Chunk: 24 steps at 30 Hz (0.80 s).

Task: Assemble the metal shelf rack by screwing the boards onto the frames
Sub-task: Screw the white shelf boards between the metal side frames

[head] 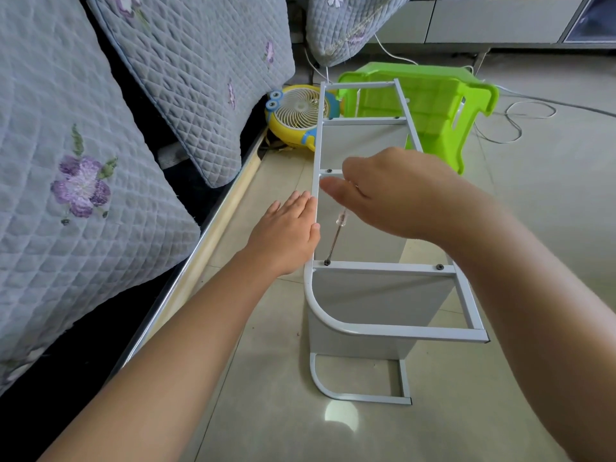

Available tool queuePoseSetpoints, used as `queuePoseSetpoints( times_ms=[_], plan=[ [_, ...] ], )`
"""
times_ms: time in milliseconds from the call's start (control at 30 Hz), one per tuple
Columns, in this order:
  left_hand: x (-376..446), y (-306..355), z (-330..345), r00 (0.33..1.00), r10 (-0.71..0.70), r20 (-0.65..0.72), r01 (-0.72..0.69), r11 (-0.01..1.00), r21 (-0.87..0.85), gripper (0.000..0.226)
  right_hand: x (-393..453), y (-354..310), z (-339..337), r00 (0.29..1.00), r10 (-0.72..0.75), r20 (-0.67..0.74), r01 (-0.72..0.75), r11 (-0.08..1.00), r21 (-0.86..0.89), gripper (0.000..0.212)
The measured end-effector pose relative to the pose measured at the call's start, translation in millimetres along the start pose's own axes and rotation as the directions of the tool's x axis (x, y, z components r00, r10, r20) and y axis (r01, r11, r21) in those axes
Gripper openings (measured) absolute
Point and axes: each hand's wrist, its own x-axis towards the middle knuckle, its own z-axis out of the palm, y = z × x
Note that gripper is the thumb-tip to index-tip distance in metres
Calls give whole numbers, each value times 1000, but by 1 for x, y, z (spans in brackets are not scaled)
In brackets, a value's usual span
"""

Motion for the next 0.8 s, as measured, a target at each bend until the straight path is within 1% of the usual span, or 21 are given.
queuePoseSetpoints(
  times_ms=[67, 133, 167, 233, 300, 367, 400, 433, 500, 533, 567, 633, 700, 800],
  plan=[
    [0, -1, 1, 999, -19, 27, 19, 1000, -2, 51, -1, 3, 0, 998, -40, 51, 32, 990, 140, 31],
    [-1, -1, 1, 1000, -12, 22, 11, 1000, 11, 51, -3, 3, -2, 991, -86, 100, 62, 974, 217, 23],
    [-1, -1, 1, 1000, -6, 16, 6, 1000, 16, 51, -3, 3, -2, 989, -102, 111, 77, 975, 208, 22],
    [0, -1, 1, 1000, -8, 20, 8, 1000, 11, 51, -2, 4, -1, 988, -116, 105, 104, 989, 109, 21],
    [1, -2, 2, 1000, -10, 23, 10, 1000, -9, 48, 0, 2, -4, 991, -84, 107, 85, 996, 0, 34],
    [1, -2, 2, 1000, -3, 14, 4, 999, -35, 47, 0, -1, -6, 994, -47, 103, 52, 997, -51, 43],
    [1, -2, 2, 1000, -2, 13, 3, 999, -46, 48, -1, 0, -5, 994, -54, 93, 58, 998, -35, 43],
    [1, -2, 3, 1000, -3, 16, 4, 998, -57, 50, -1, 1, -4, 993, -65, 94, 64, 998, 16, 38],
    [1, -2, 3, 1000, -2, 25, 4, 998, -68, 52, -5, 0, -4, 986, -91, 139, 75, 991, 114, 21],
    [1, -2, 3, 1000, -1, 27, 3, 997, -75, 52, -7, 0, -5, 981, -98, 166, 76, 988, 136, 18],
    [0, -2, 3, 1000, 0, 26, 2, 996, -84, 52, -8, 0, -5, 979, -94, 181, 69, 988, 138, 18],
    [0, -2, 4, 1000, 2, 25, 1, 995, -104, 51, -7, 0, -7, 979, -91, 184, 82, 995, 61, 17],
    [0, -2, 4, 1000, -1, 23, 4, 993, -119, 51, -4, 1, -11, 979, -100, 180, 102, 995, -3, 22],
    [0, 0, 3, 1000, -8, 25, 11, 992, -125, 47, -1, -2, -10, 984, -93, 150, 96, 995, -17, 24]
  ],
)
